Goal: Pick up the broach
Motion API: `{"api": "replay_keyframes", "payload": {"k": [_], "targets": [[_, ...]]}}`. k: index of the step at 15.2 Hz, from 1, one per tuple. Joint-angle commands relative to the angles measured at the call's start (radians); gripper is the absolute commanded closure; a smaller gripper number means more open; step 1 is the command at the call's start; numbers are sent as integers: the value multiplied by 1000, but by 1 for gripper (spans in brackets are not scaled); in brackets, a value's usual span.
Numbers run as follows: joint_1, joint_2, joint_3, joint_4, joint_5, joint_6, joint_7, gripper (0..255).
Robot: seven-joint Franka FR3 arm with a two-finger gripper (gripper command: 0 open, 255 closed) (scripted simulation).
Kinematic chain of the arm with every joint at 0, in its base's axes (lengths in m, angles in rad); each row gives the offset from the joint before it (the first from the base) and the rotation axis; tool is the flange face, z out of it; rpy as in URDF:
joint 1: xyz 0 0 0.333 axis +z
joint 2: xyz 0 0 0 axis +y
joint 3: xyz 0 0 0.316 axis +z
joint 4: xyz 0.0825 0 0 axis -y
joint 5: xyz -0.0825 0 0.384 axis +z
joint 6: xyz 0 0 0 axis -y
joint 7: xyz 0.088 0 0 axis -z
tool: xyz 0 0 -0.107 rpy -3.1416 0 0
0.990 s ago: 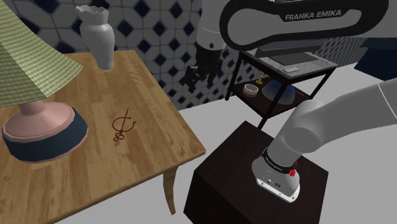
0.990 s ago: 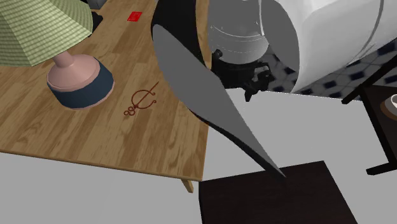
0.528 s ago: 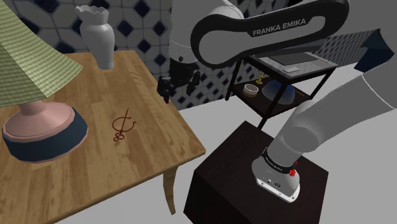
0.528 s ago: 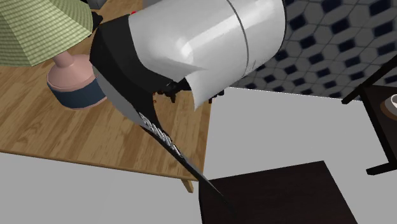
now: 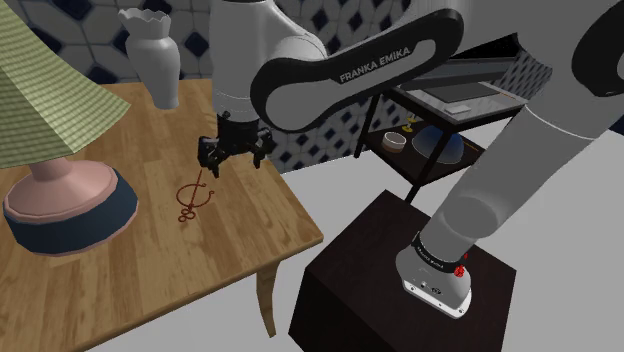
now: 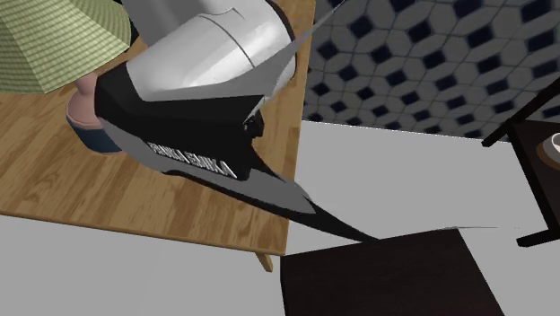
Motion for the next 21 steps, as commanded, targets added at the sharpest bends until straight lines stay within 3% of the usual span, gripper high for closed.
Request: {"api": "replay_keyframes", "payload": {"k": [1,4,8,18,19,21], "targets": [[2,98,27,59,-85,20,105,0],[43,244,30,166,-216,21,247,0],[140,425,-11,332,-357,-2,395,0],[171,490,-46,310,-418,70,446,0],[171,490,-46,312,-418,69,446,255],[171,490,-46,312,-418,69,446,255]]}}
